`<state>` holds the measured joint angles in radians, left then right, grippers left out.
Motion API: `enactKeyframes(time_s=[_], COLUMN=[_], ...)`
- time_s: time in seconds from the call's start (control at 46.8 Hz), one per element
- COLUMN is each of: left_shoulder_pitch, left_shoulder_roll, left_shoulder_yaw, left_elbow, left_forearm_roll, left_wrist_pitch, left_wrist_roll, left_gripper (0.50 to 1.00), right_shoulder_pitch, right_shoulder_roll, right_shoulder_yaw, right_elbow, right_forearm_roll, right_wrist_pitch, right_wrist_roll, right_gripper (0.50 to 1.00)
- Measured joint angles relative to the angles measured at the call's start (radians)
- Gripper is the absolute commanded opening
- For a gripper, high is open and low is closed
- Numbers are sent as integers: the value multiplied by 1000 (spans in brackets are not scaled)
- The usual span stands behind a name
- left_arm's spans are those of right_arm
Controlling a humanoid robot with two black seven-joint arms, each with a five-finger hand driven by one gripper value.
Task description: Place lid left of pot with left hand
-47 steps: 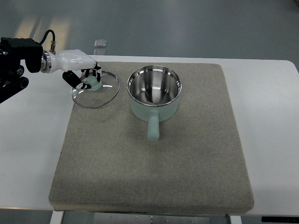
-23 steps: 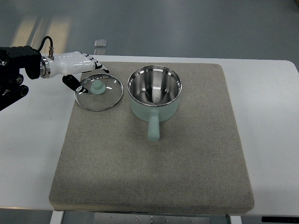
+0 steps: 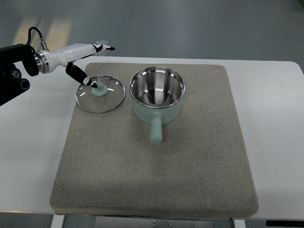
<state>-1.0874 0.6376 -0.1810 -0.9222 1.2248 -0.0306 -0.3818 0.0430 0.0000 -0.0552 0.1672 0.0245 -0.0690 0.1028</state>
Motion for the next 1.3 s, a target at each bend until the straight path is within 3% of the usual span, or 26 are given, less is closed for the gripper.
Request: enactKeyframes(time_s=[0.32,0.513,0.726,0.876,1.047,1.303], left_shoulder_pitch=[41,86,175,219,293,319], left_shoulder_roll=[-10,-10,-8,-8,-14,-27], left_shoulder_yaw=[-4,-77,-255,-360,-519,-597], left_elbow=[46,69,94,115,115,173], left_forearm_roll=[-648,-825,-834,-845,-881,-1110], left_wrist_pitch=[0,-46,-308,-437,-556,-580], left_wrist_roll=[0,4,16,37,184,371], left_gripper=[996,996,996,996,996,994], right_shoulder_pitch=[0,0,0,0,0,0], right_shoulder_roll=[0,0,0,0,0,0], right_shoulder_yaw=[0,0,0,0,0,0], right_elbow=[0,0,0,0,0,0], right_forearm_roll=[0,0,0,0,0,0], right_wrist_pitch=[0,0,0,0,0,0], right_wrist_roll=[0,0,0,0,0,0], right_gripper=[921,921,921,921,921,921])
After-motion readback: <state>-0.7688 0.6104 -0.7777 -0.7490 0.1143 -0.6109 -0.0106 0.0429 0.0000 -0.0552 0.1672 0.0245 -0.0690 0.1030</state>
